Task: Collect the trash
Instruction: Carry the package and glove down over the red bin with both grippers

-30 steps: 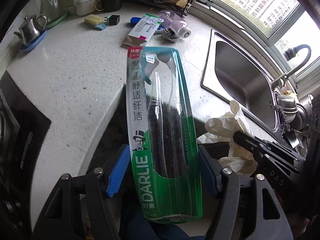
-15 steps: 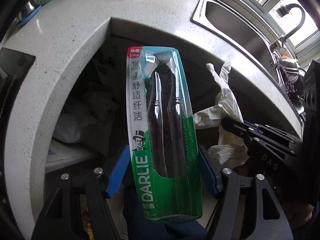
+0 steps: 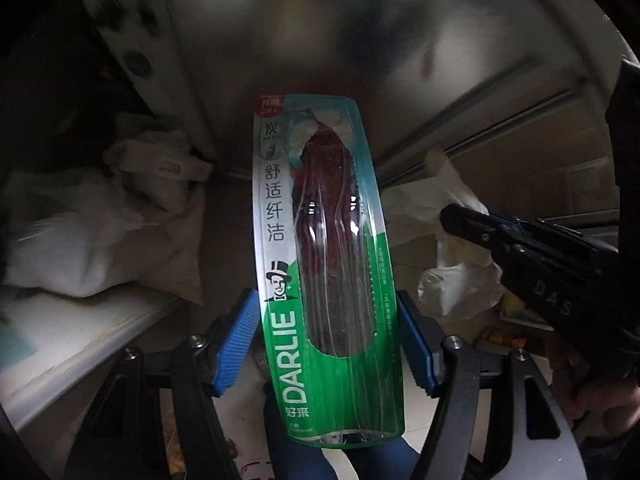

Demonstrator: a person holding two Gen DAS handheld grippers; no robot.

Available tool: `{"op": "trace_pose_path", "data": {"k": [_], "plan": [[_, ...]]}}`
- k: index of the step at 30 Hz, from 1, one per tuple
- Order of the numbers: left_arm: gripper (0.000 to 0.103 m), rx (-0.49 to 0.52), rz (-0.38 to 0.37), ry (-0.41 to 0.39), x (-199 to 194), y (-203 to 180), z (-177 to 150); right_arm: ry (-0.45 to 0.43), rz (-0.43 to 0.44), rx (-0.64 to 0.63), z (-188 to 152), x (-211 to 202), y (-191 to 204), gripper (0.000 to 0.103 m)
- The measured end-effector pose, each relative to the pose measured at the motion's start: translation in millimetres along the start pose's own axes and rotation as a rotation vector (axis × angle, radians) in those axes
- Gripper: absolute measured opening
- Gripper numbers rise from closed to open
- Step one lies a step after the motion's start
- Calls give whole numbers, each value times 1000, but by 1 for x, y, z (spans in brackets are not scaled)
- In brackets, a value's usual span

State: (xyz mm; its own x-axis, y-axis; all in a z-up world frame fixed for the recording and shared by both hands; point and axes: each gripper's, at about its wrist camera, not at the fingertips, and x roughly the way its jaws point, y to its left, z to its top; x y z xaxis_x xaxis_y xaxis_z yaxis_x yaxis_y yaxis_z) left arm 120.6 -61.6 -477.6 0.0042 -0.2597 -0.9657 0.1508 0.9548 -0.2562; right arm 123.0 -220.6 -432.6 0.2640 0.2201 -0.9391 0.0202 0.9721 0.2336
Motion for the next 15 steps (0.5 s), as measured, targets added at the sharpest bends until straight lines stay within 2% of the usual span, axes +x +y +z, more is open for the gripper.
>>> {"op": "trace_pose_path", "data": {"k": [5,15], "plan": [[65,7,3,48,80,19,7,29,-18,12,6,67,-18,2],[65,40,-16,133,195,36,18,79,-24,4,-5,179,-35,2]]}}
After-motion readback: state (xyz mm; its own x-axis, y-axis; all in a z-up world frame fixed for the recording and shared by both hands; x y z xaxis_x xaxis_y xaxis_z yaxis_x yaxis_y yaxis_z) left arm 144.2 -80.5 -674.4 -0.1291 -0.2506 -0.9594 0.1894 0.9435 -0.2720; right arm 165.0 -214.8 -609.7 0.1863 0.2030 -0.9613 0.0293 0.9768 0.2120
